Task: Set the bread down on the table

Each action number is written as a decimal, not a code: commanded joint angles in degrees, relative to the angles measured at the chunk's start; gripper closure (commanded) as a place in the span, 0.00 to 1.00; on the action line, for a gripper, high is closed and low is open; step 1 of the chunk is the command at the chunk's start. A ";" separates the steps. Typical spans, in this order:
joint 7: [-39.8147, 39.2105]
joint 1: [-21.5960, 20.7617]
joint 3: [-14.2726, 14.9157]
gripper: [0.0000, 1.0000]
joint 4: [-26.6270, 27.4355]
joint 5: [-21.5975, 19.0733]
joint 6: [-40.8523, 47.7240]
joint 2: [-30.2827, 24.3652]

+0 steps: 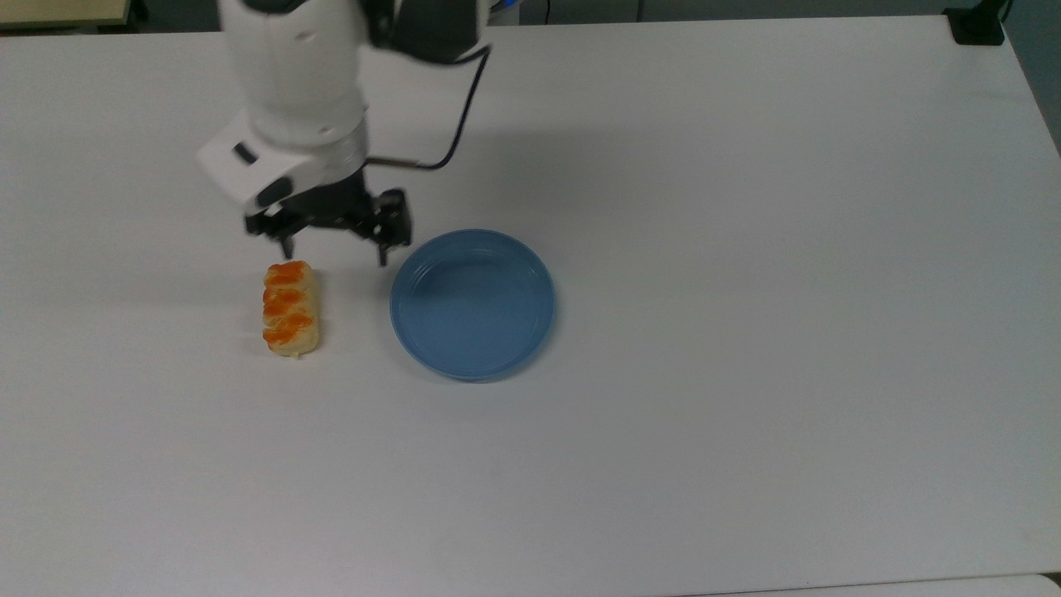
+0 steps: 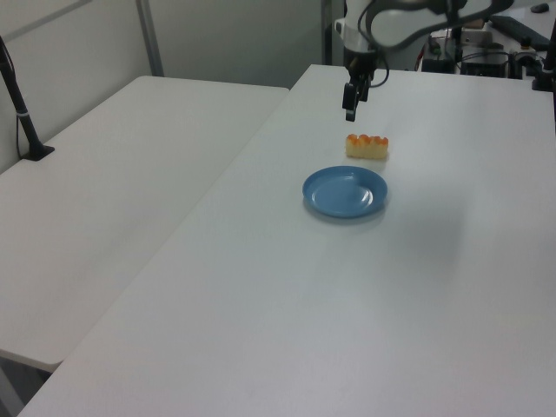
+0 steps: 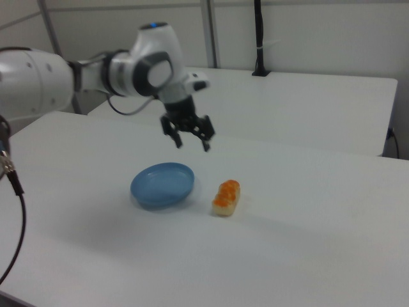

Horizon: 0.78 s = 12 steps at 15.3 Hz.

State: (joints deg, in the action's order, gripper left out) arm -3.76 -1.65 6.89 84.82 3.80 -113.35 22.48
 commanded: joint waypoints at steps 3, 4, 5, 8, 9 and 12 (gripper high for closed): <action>6.12 -7.13 0.23 0.00 2.81 0.85 11.90 -10.69; 7.88 -8.18 0.23 0.00 2.81 0.77 13.75 -11.92; 9.55 -8.97 0.23 0.00 2.81 0.85 15.33 -13.15; 10.44 -9.42 0.14 0.00 3.94 0.24 18.51 -17.19; 10.53 -9.42 0.23 0.00 4.65 0.07 18.77 -18.43; 10.01 -8.46 -0.29 0.00 5.62 -0.02 20.35 -20.36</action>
State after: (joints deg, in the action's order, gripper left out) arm 5.71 -10.49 6.77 86.51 3.80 -94.20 6.05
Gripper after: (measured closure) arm 0.000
